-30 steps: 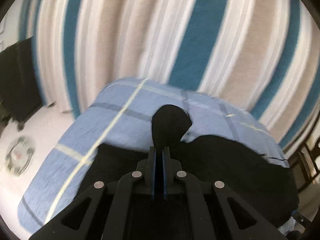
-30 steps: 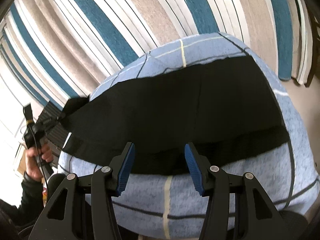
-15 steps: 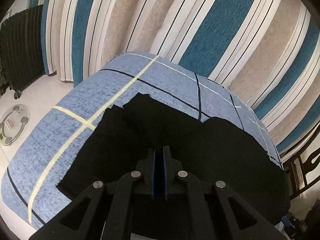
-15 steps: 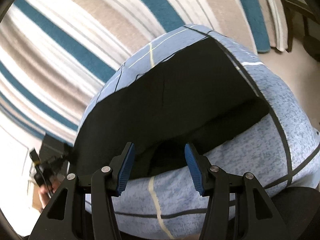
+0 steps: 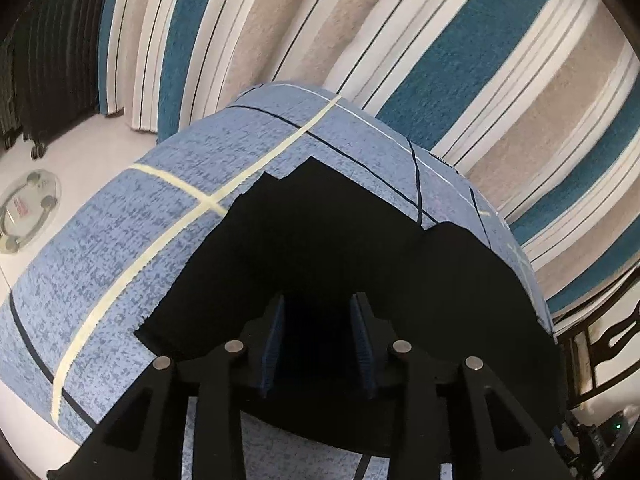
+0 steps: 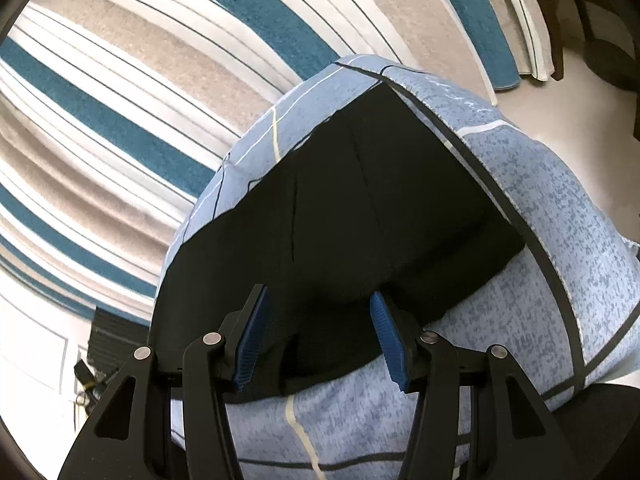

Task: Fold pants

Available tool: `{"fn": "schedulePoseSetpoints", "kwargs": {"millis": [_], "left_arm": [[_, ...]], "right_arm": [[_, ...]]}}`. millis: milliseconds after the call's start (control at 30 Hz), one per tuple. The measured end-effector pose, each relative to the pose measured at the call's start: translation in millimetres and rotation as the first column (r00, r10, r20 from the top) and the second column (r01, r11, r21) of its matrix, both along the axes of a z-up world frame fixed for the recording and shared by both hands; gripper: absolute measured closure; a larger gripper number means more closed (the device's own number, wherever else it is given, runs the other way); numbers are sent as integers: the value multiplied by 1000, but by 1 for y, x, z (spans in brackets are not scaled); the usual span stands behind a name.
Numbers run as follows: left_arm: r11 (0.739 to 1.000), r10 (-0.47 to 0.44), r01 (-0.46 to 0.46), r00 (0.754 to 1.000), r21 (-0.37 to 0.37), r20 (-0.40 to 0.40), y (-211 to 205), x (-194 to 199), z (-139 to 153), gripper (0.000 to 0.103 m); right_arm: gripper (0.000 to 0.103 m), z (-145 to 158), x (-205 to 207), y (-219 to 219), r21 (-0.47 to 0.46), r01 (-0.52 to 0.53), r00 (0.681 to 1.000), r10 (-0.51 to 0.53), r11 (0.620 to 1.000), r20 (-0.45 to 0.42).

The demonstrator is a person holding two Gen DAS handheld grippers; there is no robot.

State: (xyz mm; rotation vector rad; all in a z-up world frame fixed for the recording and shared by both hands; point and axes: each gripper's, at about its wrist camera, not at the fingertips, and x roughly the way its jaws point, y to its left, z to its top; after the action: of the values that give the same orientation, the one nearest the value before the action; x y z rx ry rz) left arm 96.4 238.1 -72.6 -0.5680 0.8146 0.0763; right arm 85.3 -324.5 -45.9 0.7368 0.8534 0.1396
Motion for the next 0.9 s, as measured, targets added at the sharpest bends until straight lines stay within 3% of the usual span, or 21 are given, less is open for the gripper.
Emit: {"fn": "schedulePoseSetpoints", "kwargs": {"millis": [133,400,467,500,567,600,667,767,900], "left_arm": [[998,2,-1,1000,-56,4,2,-1,-5,63],[996,31,-30,999,-80,14,2,16,-8,62],[996,48,-48,999,-76,10,3,20,-8,71],[996,50,-50,999,-71,7,3,23,-8,89],[997,43,-43,999,-59,0,1,27,-7,95],[998,42,-42,999,-47,0,-1,27,-6,96],[999,36,-36,999,-17,10,-5,28,0,97],[999,34,-34,998,-3,49,-5,24,17,97],[999,35,-35,994,-5,106,-3,15,45,97]], "right_arm": [[50,-1,1,-1,8,16,1000,-16,1000,-2],[50,-2,7,-4,13,73,997,-73,997,10],[50,-2,7,-4,22,101,995,-101,995,14],[50,-3,7,-5,33,114,993,-114,993,15],[51,-4,9,-6,45,128,992,-129,991,9],[53,-4,11,-7,52,135,991,-136,989,4],[83,-4,13,-10,30,156,988,-156,987,-15],[95,-3,11,-16,44,170,985,-169,984,-20],[97,18,3,-16,51,139,990,-141,989,31]]}}
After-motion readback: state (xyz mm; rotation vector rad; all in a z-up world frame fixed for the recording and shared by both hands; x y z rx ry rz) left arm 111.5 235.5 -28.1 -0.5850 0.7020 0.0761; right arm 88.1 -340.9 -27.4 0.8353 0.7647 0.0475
